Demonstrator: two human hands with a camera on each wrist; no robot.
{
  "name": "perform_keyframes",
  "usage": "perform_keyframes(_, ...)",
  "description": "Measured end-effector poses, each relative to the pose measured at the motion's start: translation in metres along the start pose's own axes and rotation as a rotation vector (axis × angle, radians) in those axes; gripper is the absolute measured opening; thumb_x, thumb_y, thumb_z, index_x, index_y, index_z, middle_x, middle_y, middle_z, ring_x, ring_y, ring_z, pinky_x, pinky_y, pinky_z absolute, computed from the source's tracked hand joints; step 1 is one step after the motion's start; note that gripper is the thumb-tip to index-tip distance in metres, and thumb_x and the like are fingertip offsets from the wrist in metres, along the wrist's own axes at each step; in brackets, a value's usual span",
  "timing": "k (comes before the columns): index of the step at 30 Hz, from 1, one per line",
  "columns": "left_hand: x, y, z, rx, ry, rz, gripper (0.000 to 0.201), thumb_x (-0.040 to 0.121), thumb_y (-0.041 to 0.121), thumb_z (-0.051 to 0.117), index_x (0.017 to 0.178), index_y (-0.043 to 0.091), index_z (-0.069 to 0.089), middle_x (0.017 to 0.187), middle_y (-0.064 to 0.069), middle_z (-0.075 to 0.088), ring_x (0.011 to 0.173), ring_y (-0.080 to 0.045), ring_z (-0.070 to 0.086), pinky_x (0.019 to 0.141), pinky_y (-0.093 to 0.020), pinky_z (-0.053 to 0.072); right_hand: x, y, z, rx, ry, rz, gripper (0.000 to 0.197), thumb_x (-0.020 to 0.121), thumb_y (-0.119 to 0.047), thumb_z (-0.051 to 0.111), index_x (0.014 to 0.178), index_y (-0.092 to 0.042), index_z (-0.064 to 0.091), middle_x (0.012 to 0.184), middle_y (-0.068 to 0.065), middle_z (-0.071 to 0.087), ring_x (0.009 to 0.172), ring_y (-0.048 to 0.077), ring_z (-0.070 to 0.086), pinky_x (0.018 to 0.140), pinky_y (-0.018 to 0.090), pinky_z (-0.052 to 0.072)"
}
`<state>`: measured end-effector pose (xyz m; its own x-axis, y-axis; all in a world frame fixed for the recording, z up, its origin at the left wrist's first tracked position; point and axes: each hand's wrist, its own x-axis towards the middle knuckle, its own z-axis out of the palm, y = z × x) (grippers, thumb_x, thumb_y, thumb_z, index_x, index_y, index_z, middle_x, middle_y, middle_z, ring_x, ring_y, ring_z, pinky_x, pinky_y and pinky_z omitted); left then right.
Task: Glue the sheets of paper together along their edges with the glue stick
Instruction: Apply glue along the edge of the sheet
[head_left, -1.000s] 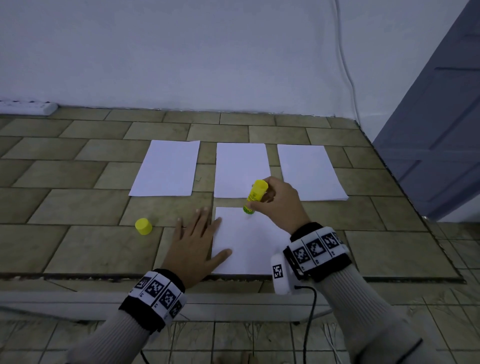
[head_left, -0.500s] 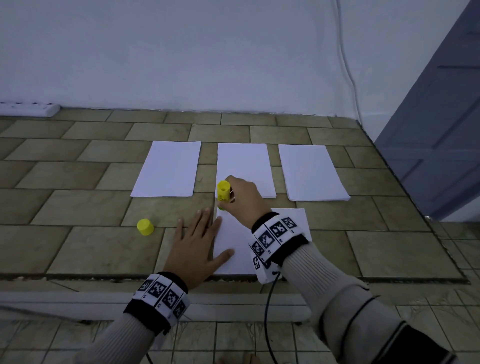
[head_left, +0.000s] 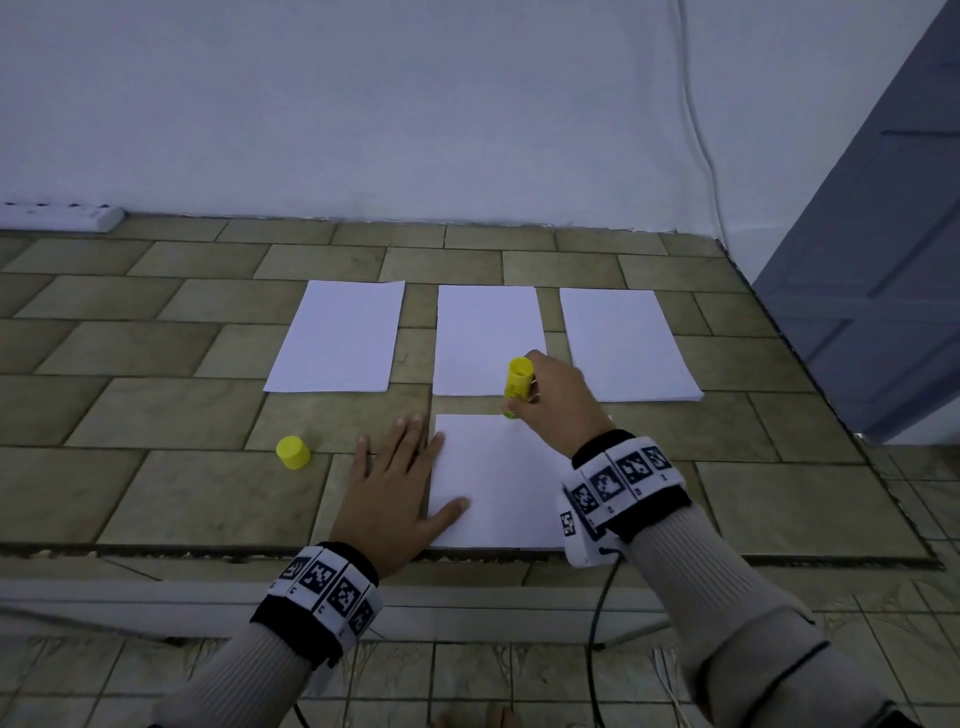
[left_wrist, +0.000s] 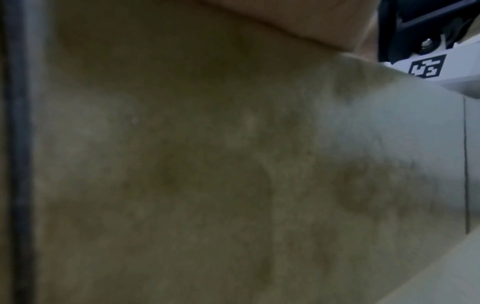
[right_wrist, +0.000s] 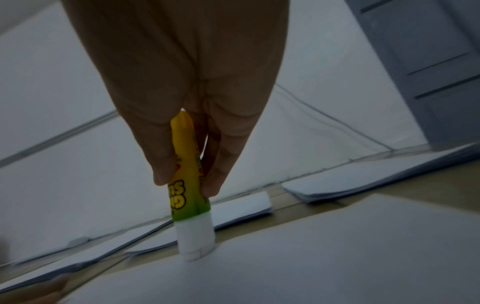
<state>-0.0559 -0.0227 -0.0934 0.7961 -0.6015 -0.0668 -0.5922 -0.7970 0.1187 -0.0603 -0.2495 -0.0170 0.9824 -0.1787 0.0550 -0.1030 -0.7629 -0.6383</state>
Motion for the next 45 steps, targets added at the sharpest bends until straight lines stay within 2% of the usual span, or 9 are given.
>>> perform_keyframes(7, -0.001, 0.001, -0.001, -0.009, -0.003, 0.001, 0.104, 0.074, 0.084, -0.014, 0.156, 0.024, 0.008, 0.163, -0.003, -0.004, 0.150, -0.018, -0.010, 0.119, -0.052, -0.008, -0.023, 0.049, -0.041, -0.027, 0.118, 0.146, 0.022, 0.081, -0.013, 0.071, 0.093, -0.005, 0.055, 0.093, 0.013, 0.064, 0.087, 0.029, 0.062, 0.079, 0.039, 0.051)
perform_keyframes(13, -0.001, 0.001, 0.000, -0.027, 0.014, 0.006, 0.103, 0.076, 0.084, -0.010, 0.156, 0.022, 0.012, 0.163, -0.003, -0.001, 0.150, -0.019, -0.007, 0.119, -0.054, -0.005, -0.034, 0.071, -0.060, -0.066, 0.196, 0.193, 0.025, 0.082, -0.012, 0.071, 0.101, -0.002, 0.056, 0.095, 0.014, 0.064, 0.084, 0.025, 0.058, 0.072, 0.027, 0.040)
perform_keyframes(18, -0.001, 0.001, 0.000, -0.018, 0.021, 0.003, 0.102, 0.077, 0.084, -0.009, 0.156, 0.023, 0.011, 0.163, -0.003, -0.001, 0.150, -0.018, -0.007, 0.119, -0.053, -0.006, -0.036, 0.052, -0.051, 0.064, 0.303, 0.161, 0.019, 0.080, -0.015, 0.072, 0.087, -0.006, 0.056, 0.086, 0.009, 0.065, 0.081, 0.024, 0.064, 0.075, 0.035, 0.052)
perform_keyframes(22, -0.001, 0.002, -0.001, -0.010, 0.000, -0.002, 0.104, 0.072, 0.086, -0.012, 0.156, 0.026, 0.004, 0.163, -0.001, -0.007, 0.149, -0.016, -0.013, 0.118, -0.050, -0.012, -0.046, 0.008, -0.017, 0.250, 0.085, -0.023, 0.015, 0.078, -0.010, 0.073, 0.083, -0.006, 0.058, 0.082, 0.007, 0.066, 0.078, 0.020, 0.065, 0.072, 0.028, 0.055)
perform_keyframes(24, -0.001, 0.002, -0.002, -0.026, 0.019, 0.004, 0.106, 0.073, 0.088, -0.008, 0.156, 0.025, 0.008, 0.163, -0.002, -0.004, 0.150, -0.018, -0.009, 0.118, -0.051, -0.011, -0.046, -0.009, 0.003, 0.291, -0.020, -0.090, 0.016, 0.078, -0.012, 0.072, 0.081, -0.009, 0.057, 0.083, 0.006, 0.064, 0.079, 0.020, 0.063, 0.073, 0.033, 0.056)
perform_keyframes(28, -0.001, 0.000, 0.002, -0.037, 0.052, 0.025, 0.105, 0.077, 0.090, 0.002, 0.156, 0.023, 0.015, 0.163, -0.004, 0.003, 0.151, -0.020, -0.003, 0.118, -0.053, -0.007, -0.044, -0.032, 0.027, 0.259, -0.081, -0.191, 0.019, 0.081, -0.014, 0.072, 0.085, -0.016, 0.053, 0.090, 0.007, 0.061, 0.082, 0.019, 0.061, 0.075, 0.037, 0.055)
perform_keyframes(33, 0.001, -0.003, 0.007, -0.013, 0.044, 0.043, 0.104, 0.078, 0.090, 0.002, 0.156, 0.023, 0.013, 0.164, -0.002, 0.005, 0.151, -0.020, -0.004, 0.119, -0.056, -0.004, -0.039, -0.044, 0.042, 0.099, -0.154, -0.235, 0.025, 0.084, -0.020, 0.069, 0.101, -0.008, 0.055, 0.101, 0.010, 0.058, 0.090, 0.023, 0.057, 0.080, 0.042, 0.052)
perform_keyframes(40, 0.000, 0.000, 0.004, -0.030, 0.063, 0.025, 0.105, 0.077, 0.090, 0.005, 0.155, 0.022, 0.017, 0.163, -0.005, 0.008, 0.151, -0.020, 0.003, 0.118, -0.055, -0.003, -0.040, -0.029, 0.028, 0.068, -0.149, -0.216, 0.020, 0.083, -0.018, 0.067, 0.095, -0.008, 0.055, 0.097, 0.008, 0.058, 0.088, 0.022, 0.056, 0.079, 0.043, 0.052)
perform_keyframes(45, -0.001, 0.001, 0.000, 0.001, 0.021, 0.009, 0.110, 0.071, 0.091, -0.006, 0.156, 0.023, 0.010, 0.164, -0.003, -0.001, 0.150, -0.019, -0.006, 0.119, -0.053, -0.007, -0.051, 0.009, -0.002, 0.145, -0.055, -0.148, 0.014, 0.081, -0.014, 0.065, 0.081, -0.005, 0.055, 0.079, 0.011, 0.061, 0.074, 0.026, 0.060, 0.069, 0.048, 0.052)
